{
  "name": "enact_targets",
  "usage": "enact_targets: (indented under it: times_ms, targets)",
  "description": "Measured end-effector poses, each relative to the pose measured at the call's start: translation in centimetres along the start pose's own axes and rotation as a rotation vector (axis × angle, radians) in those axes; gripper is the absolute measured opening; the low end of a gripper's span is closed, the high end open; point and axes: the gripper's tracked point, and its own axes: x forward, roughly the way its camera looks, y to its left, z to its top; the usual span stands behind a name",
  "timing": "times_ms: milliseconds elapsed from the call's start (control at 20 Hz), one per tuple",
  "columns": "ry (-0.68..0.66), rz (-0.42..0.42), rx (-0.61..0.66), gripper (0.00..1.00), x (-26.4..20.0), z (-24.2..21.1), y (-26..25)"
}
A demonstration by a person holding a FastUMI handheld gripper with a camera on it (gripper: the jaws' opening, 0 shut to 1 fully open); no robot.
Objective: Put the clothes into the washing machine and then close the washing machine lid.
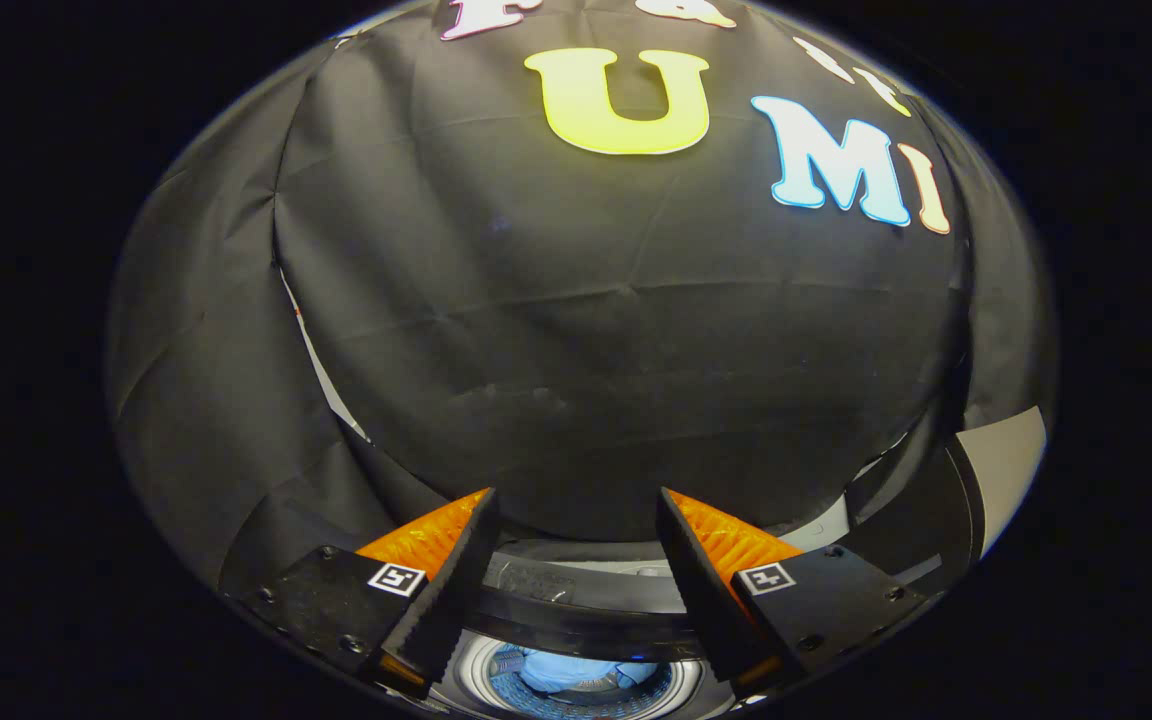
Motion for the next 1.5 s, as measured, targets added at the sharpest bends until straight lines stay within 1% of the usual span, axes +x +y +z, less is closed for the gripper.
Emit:
enact_targets:
  times_ms: [700,1250,1500]
  targets:
    - [-0.3,-0.016,-0.073,0.98,-3.6,-0.8,1.0]
    - [-0.468,-0.024,-0.114,0.98,-5.1,-1.0,1.5]
    - [-0.489,-0.027,-0.118,0.98,-6.1,-1.9,1.8]
